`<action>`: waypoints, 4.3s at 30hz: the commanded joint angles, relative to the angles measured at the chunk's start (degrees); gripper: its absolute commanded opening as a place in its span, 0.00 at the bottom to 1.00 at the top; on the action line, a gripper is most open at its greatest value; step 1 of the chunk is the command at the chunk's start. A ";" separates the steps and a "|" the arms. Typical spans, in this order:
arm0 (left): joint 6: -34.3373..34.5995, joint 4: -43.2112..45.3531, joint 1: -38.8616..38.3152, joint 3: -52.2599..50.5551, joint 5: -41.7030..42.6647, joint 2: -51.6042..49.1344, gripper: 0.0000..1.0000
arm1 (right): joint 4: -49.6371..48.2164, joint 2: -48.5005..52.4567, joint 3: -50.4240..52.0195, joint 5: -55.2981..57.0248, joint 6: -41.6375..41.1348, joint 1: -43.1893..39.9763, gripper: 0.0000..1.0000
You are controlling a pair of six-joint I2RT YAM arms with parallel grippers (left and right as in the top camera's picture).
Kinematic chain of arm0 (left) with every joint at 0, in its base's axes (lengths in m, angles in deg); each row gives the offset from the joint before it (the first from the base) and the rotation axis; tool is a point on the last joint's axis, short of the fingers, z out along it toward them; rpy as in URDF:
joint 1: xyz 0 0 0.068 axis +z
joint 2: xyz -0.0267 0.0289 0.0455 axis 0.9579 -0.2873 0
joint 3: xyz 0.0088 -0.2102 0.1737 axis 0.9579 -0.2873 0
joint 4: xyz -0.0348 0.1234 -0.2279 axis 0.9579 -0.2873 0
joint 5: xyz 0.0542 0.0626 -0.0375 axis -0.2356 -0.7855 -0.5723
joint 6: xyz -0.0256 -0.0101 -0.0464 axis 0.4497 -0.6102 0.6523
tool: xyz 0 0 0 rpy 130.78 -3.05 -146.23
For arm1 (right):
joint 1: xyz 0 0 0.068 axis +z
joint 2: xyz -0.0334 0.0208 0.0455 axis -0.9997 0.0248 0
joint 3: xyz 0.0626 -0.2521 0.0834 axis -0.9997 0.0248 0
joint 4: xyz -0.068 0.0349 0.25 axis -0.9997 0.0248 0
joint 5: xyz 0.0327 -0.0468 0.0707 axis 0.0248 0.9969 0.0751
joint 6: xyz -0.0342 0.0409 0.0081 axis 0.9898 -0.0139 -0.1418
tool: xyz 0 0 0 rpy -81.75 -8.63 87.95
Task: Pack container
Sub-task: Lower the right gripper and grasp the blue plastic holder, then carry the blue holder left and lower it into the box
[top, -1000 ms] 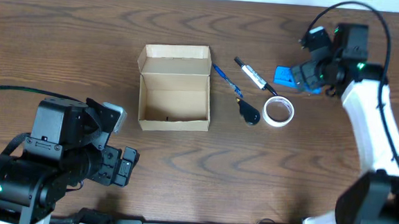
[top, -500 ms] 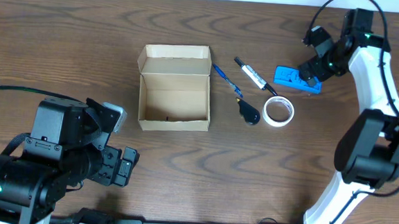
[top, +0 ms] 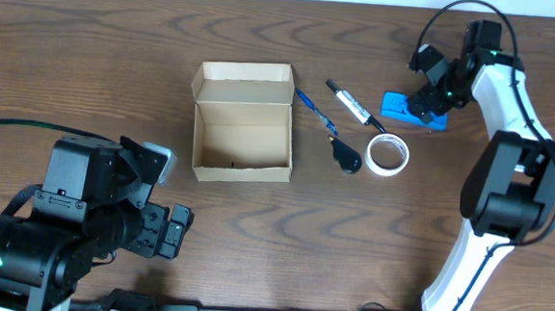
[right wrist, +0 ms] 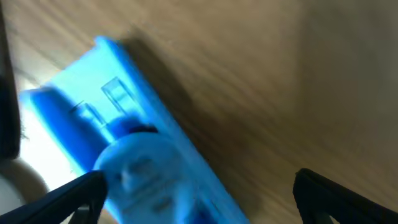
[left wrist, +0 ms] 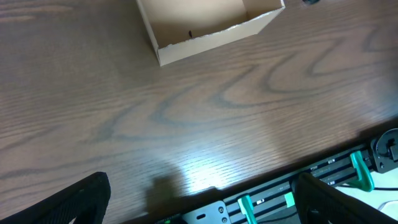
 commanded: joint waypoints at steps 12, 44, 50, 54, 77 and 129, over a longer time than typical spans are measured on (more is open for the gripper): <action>-1.01 -0.22 0.09 0.96 0.37 0.02 0.95 | -0.20 4.46 -0.72 0.00 2.86 1.66 0.99; -1.01 -0.22 0.09 0.96 0.35 0.02 0.95 | 20.31 0.74 -14.40 -1.44 11.63 2.12 0.99; -1.01 -0.22 0.09 0.96 0.35 0.02 0.95 | 19.39 1.29 -13.60 -2.05 12.92 1.92 0.99; -1.01 -0.22 0.09 0.96 0.35 0.02 0.95 | 18.60 3.19 -13.60 -1.18 12.92 1.75 0.99; -1.01 -0.22 0.09 0.96 0.35 0.02 0.95 | 18.60 9.60 -13.55 3.80 13.49 3.28 0.99; -1.01 -0.22 0.09 0.96 0.35 0.02 0.95 | 16.44 11.54 -19.52 6.27 -3.50 6.16 0.39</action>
